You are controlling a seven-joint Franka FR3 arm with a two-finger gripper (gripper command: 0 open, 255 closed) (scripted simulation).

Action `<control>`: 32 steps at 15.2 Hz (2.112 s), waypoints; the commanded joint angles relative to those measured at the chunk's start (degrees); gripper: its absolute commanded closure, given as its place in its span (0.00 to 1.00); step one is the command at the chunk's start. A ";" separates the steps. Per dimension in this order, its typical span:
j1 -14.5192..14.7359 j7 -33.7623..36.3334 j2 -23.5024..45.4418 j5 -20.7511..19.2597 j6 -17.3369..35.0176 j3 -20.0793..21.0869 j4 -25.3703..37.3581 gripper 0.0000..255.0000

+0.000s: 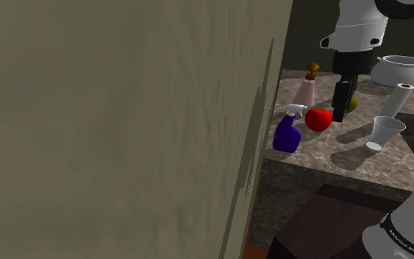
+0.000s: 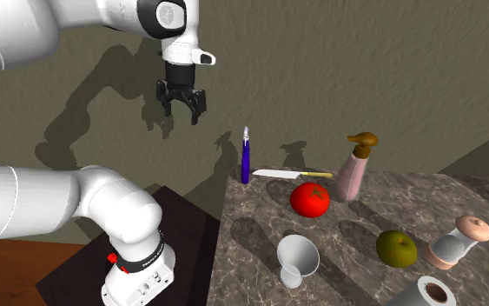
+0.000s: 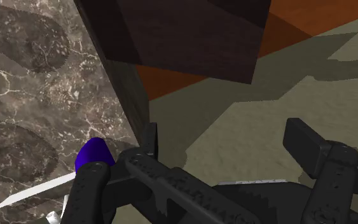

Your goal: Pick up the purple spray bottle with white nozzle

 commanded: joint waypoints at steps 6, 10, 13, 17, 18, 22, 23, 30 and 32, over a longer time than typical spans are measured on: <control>-0.75 -6.37 5.64 -3.75 9.51 -2.80 -0.69 0.00; -1.24 -11.04 11.23 -6.00 16.97 -4.94 0.19 0.00; -1.52 -14.39 15.90 -7.20 22.27 -6.44 1.68 0.00; -1.71 -18.76 22.58 -8.09 28.76 -8.29 4.77 0.00; -1.73 -19.84 24.31 -8.18 30.25 -8.72 5.74 0.00; -1.78 -20.74 26.30 -8.22 33.82 -9.11 4.76 0.00; -1.79 -20.74 26.52 -8.22 34.61 -9.13 4.17 0.00; -1.75 -20.65 27.41 -8.20 37.53 -9.14 2.15 1.00; -1.75 -20.64 27.38 -8.20 37.56 -9.13 2.08 1.00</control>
